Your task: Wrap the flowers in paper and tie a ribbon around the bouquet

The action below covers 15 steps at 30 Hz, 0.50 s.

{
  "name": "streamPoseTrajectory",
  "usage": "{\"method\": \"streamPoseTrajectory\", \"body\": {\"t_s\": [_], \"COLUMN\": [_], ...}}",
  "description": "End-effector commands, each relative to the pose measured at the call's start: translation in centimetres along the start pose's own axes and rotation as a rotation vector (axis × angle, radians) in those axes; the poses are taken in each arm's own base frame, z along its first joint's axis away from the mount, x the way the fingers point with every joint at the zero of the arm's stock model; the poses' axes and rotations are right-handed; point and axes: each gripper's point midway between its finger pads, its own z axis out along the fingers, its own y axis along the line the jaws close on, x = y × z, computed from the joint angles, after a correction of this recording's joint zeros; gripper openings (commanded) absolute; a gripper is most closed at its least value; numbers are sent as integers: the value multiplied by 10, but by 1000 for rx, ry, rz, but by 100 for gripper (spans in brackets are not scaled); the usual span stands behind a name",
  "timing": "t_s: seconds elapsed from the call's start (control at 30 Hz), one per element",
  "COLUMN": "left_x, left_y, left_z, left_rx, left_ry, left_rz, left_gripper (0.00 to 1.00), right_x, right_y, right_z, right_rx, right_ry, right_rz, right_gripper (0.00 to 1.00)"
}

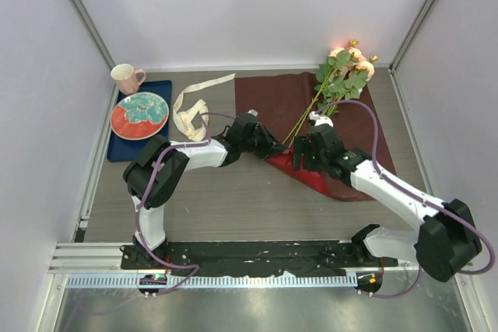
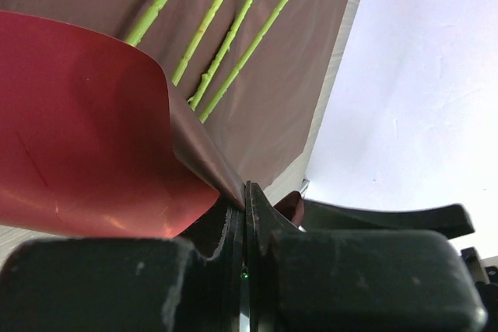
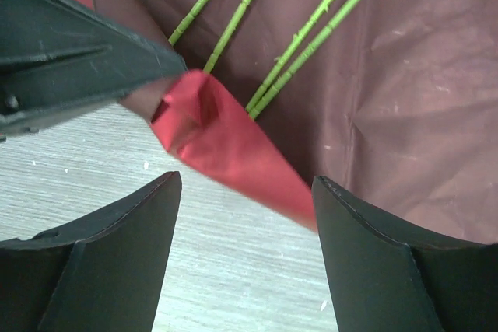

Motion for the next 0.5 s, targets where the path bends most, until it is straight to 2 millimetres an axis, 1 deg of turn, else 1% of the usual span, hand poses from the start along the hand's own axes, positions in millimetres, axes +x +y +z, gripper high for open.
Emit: {"method": "streamPoseTrajectory", "body": {"t_s": [0.0, 0.03, 0.07, 0.13, 0.17, 0.2, 0.27, 0.3, 0.33, 0.37, 0.4, 0.47], "left_x": [-4, -5, -11, -14, -14, -15, -14, -12, -13, -14, -15, -15], "left_y": [-8, -7, -8, -8, -8, -8, -12, -10, -12, -12, -7, -11], "left_z": [-2, -3, -5, -7, -8, -9, -11, -12, -13, -14, -15, -14], "left_rx": [23, 23, 27, 34, 39, 42, 71, 75, 98, 104, 102, 127], "left_ry": [27, 28, 19, 16, 25, 29, 39, 39, 35, 30, 29, 37], "left_rz": [28, 26, 22, 21, 21, 21, 24, 20, 19, 16, 7, -6], "left_gripper": [6, 6, 6, 6, 6, 6, 6, 7, 8, 9, 9, 10], "right_x": [-25, -25, -22, -27, -26, -26, -29, -29, -36, -39, -38, -43], "right_y": [15, 17, 25, 28, 27, 33, 37, 40, 36, 37, 41, 45], "right_z": [12, 17, 17, 20, 24, 22, 26, 27, 29, 30, 31, 34], "right_rx": [-50, -61, -110, -132, -132, -177, -221, -251, -251, -268, -309, -338], "right_ry": [-17, -12, 5, -10, -4, 8, 2, 10, -2, -5, 6, -8], "right_rz": [-136, -166, -186, -213, -211, -211, -200, -192, -172, -160, -159, -181], "right_gripper": [74, 73, 72, 70, 70, 70, 70, 70, 70, 70, 70, 69]}}
